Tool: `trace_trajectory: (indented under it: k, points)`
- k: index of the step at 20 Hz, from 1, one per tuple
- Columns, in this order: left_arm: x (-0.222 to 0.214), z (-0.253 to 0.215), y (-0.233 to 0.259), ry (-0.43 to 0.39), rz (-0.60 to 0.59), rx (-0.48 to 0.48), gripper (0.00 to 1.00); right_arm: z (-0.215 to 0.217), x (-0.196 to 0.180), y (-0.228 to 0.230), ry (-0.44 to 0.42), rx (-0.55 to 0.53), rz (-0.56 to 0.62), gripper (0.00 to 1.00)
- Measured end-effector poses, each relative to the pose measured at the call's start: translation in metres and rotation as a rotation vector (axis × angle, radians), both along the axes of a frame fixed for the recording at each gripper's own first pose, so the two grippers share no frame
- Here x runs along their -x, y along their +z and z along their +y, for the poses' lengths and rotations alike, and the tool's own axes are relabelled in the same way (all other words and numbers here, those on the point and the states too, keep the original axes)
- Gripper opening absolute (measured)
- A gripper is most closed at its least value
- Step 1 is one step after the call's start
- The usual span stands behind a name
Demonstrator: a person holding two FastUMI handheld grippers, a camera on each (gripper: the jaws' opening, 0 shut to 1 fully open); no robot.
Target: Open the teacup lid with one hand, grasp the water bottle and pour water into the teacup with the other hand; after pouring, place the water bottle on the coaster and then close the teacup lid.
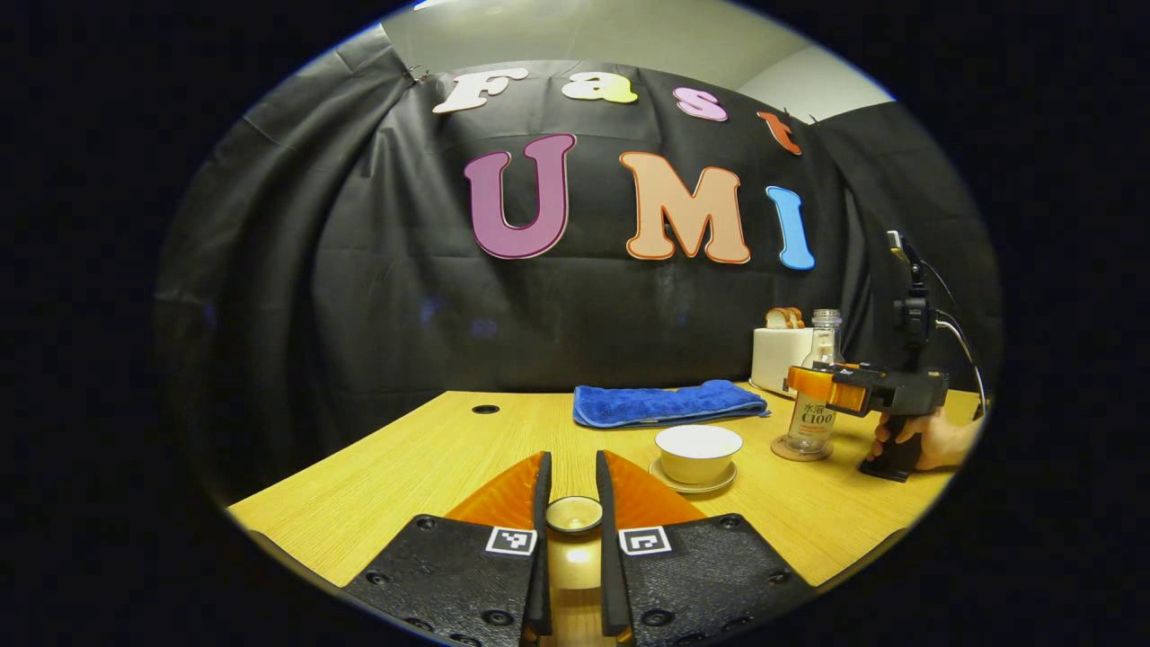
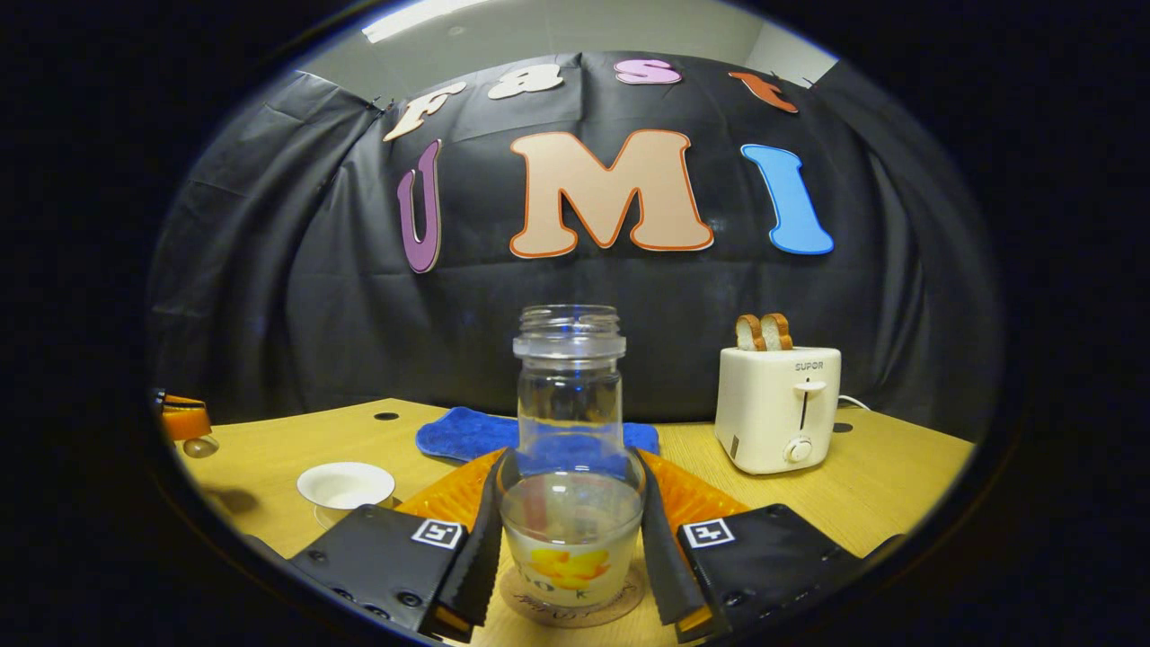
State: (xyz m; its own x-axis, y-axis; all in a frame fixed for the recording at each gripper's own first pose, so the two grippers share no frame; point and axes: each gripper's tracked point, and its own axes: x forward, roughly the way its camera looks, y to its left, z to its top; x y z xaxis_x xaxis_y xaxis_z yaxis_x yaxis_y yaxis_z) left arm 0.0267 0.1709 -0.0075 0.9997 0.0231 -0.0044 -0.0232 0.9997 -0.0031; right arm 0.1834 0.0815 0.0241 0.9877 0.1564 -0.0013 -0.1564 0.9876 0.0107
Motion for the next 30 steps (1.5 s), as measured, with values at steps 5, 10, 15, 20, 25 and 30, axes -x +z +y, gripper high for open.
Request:
trace_trajectory:
  k: [5,10,15,20,25,30]
  points:
    - [0.0,0.0,-0.001,0.002,0.0,0.0,0.19,-0.013,-0.005,-0.001,-0.074,0.008,0.025,0.9]
    - [0.0,0.0,0.0,0.004,0.0,0.0,0.19,-0.01,-0.005,-0.006,-0.072,0.009,0.023,0.94]
    - [0.0,0.001,-0.001,0.008,0.001,0.001,0.19,-0.007,0.006,-0.005,-0.054,0.008,0.02,0.94]
    - [0.0,0.002,-0.001,0.012,0.003,0.001,0.19,-0.013,0.028,-0.003,-0.069,0.008,0.018,1.0]
    - [-0.001,0.001,-0.001,0.009,0.003,0.001,0.19,-0.022,0.075,0.003,-0.021,0.006,0.016,0.99]
    - [-0.026,-0.014,0.0,-0.043,0.001,0.003,0.19,-0.051,0.113,0.004,-0.004,0.002,0.012,0.94]
